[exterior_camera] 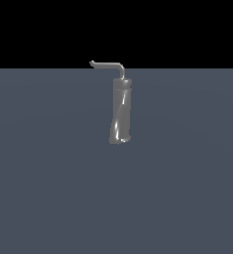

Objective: Turn on the faucet by rotating a designated handle.

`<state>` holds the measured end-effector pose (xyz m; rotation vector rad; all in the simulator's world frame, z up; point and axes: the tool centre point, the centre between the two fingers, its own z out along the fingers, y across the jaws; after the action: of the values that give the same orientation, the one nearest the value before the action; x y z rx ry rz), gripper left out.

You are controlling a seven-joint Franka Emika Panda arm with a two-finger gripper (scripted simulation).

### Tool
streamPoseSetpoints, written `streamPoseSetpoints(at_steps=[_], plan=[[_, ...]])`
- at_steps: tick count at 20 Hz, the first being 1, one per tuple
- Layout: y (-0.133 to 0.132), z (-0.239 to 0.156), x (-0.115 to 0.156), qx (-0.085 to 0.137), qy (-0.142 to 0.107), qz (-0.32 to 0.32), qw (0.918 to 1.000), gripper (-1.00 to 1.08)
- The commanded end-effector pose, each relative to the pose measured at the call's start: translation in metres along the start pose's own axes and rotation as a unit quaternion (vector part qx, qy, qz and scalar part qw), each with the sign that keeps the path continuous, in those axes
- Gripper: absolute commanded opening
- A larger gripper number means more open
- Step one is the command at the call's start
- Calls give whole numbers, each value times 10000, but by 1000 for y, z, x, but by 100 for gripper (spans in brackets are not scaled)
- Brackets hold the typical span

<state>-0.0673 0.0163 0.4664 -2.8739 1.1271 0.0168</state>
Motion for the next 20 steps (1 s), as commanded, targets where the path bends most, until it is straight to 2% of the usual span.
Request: streamPoseSetpoints(at_steps=[1, 10, 15, 20], plan=[[-11, 7, 10, 0, -7, 320, 9995, -100], [-51, 36, 43, -26, -7, 1438, 9896, -100], [-73, 55, 60, -49, 11, 2050, 9787, -100], [-94, 78, 76, -73, 41, 2650, 9642, -100]])
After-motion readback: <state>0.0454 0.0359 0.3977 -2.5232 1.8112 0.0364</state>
